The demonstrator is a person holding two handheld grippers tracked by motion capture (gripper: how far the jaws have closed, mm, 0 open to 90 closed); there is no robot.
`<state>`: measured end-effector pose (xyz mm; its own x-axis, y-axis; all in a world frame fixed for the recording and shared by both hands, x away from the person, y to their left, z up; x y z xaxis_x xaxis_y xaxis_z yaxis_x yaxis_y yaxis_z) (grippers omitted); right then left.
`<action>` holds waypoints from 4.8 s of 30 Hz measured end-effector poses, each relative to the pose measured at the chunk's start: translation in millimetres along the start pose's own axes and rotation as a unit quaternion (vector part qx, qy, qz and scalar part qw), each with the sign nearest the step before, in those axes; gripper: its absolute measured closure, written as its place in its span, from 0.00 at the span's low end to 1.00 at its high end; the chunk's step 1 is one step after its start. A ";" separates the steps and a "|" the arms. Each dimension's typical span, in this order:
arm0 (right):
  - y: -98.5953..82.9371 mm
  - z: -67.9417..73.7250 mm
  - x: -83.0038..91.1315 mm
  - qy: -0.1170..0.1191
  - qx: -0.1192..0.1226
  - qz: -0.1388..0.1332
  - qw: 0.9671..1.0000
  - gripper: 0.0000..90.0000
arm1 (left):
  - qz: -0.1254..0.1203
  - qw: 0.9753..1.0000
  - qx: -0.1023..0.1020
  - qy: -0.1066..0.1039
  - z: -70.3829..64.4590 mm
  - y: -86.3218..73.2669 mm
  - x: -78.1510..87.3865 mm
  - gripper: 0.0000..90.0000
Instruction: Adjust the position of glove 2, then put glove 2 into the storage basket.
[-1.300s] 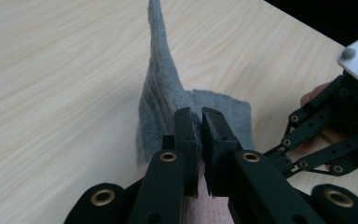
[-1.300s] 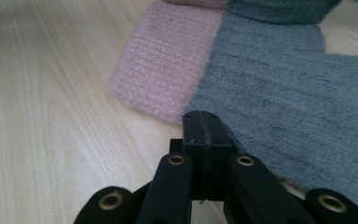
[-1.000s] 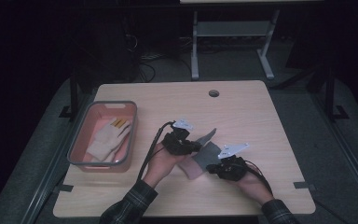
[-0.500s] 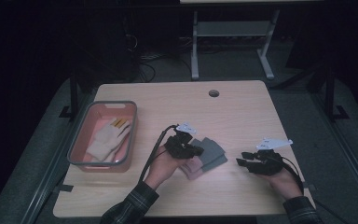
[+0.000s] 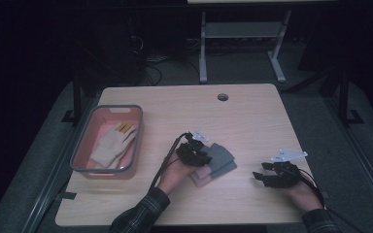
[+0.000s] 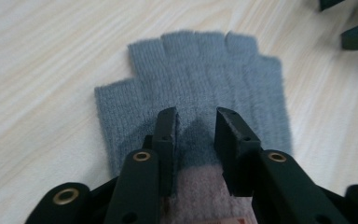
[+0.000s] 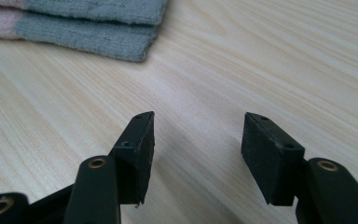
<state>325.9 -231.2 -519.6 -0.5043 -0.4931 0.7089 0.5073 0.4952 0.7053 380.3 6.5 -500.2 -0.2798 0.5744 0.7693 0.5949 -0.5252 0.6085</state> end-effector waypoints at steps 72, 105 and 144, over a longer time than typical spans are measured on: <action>-6.7 -5.8 -7.6 -0.029 0.008 -0.015 0.999 0.20 | 0.025 0.997 0.015 -0.072 -7.5 -7.8 6.1 0.78; -6.4 -6.3 -8.0 -0.031 0.009 -0.017 0.999 0.19 | -0.091 0.989 0.110 0.036 103.3 4.9 170.5 0.78; -6.3 -7.0 -8.2 -0.033 0.008 -0.016 0.999 0.19 | -0.044 0.954 0.251 0.159 217.4 -100.3 203.0 0.73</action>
<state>331.8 -235.3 -529.9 -0.5652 -0.4602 0.6847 0.4797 0.4919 0.7266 427.7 312.3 -447.3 -0.5128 0.3404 0.7882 0.8217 -0.0715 0.5654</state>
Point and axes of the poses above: each handheld gripper's, and its own axes: x roughly backward along the jaws, y roughly out of its top, z roughly to its left, the point moved 7 cm from there along -x, roughly forward along the jaws, and after that the axes turned 7 degrees about x, right-handed, at the moved point
